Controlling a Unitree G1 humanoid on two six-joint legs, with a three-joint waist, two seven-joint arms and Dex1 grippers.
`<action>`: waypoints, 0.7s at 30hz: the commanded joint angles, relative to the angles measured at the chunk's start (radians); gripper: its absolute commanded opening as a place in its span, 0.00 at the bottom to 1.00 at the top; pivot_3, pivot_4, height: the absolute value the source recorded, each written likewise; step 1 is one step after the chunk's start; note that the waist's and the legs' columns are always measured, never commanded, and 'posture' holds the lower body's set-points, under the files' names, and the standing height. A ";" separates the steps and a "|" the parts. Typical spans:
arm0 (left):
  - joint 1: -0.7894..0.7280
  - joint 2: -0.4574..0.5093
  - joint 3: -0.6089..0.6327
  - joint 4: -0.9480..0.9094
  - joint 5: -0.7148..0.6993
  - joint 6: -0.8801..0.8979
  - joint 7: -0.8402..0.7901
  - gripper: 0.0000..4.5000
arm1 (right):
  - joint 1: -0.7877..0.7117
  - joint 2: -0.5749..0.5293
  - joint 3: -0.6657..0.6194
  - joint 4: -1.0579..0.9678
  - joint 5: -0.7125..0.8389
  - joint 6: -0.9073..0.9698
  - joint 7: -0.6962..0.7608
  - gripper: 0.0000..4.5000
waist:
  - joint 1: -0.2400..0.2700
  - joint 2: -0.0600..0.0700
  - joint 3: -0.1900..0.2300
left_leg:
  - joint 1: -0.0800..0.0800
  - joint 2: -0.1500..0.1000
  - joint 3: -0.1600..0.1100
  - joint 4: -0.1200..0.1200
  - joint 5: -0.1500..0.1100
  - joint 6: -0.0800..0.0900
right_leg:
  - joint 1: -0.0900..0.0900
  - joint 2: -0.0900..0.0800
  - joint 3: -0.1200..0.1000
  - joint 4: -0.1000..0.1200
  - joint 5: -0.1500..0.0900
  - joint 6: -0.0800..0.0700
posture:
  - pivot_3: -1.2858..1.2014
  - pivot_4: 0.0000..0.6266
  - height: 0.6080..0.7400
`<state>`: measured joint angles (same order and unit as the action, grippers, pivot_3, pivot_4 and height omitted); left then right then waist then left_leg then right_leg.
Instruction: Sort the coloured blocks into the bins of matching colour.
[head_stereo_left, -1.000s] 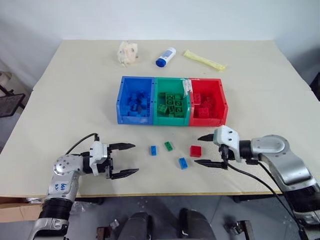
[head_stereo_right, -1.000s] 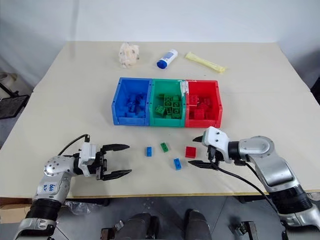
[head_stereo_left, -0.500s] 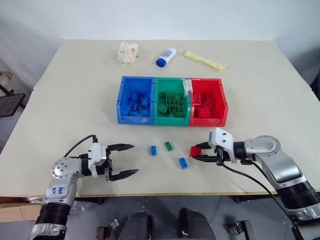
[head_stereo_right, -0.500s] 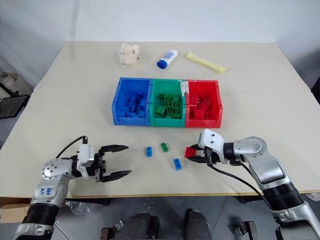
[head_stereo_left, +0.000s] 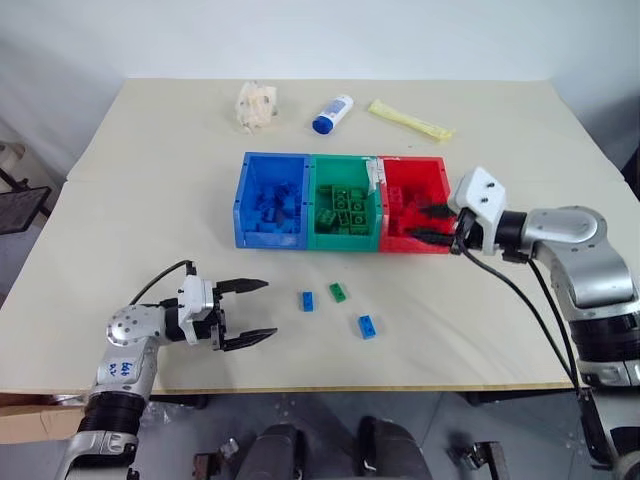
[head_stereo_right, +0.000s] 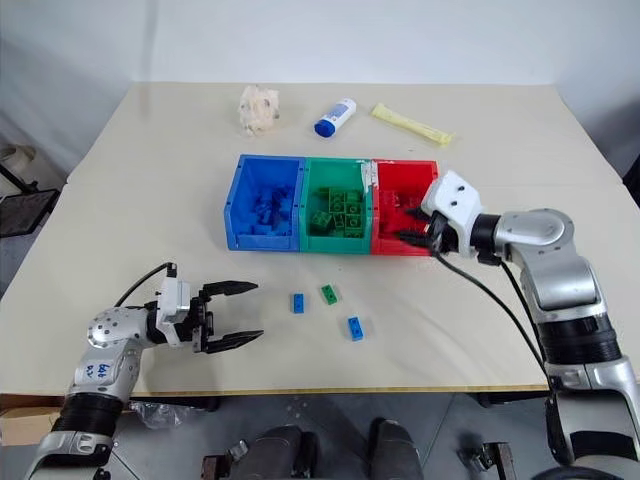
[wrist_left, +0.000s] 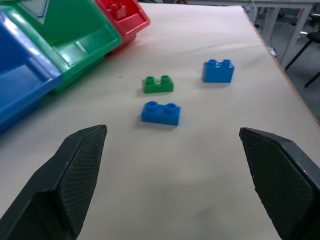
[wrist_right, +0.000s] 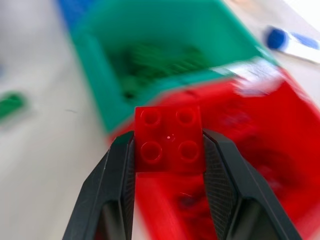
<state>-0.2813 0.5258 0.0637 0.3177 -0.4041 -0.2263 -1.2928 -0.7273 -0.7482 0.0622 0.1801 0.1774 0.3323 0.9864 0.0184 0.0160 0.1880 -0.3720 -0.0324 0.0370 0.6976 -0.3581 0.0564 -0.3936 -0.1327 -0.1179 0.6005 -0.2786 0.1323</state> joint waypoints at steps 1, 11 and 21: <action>-0.034 -0.004 0.002 0.031 0.000 -0.028 -0.017 1.00 | -0.104 0.026 -0.029 0.138 -0.045 -0.063 -0.080 0.40 | -0.006 0.000 0.000 | 0.000 0.000 0.001 0.000 0.000 0.000 | 0.000 0.000 0.000 0.000 0.000 0.000 | 0.52 0.24 1.00; -0.083 -0.005 -0.002 0.079 0.004 -0.046 -0.032 1.00 | -0.082 0.016 -0.032 0.096 -0.021 -0.089 -0.020 1.00 | -0.022 0.000 0.000 | 0.000 0.000 0.000 -0.001 0.000 0.000 | 0.000 0.000 -0.002 0.000 0.000 0.000 | 0.52 0.24 1.00; -0.151 -0.003 -0.008 0.181 0.015 -0.075 -0.095 1.00 | 0.276 -0.132 -0.179 -0.230 0.141 -0.068 0.166 1.00 | -0.001 0.000 0.000 | -0.001 0.000 -0.001 0.000 0.000 0.001 | 0.000 0.000 -0.003 0.001 0.000 0.000 | 0.52 0.24 1.00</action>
<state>-0.4220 0.5120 0.0457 0.4836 -0.3889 -0.2798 -1.3692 -0.5007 -0.8450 -0.0543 0.0217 0.2686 0.2788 1.1058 0.0175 0.0159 0.1881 -0.3730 -0.0323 0.0359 0.6974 -0.3577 0.0572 -0.3931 -0.1324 -0.1214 0.6008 -0.2784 0.1326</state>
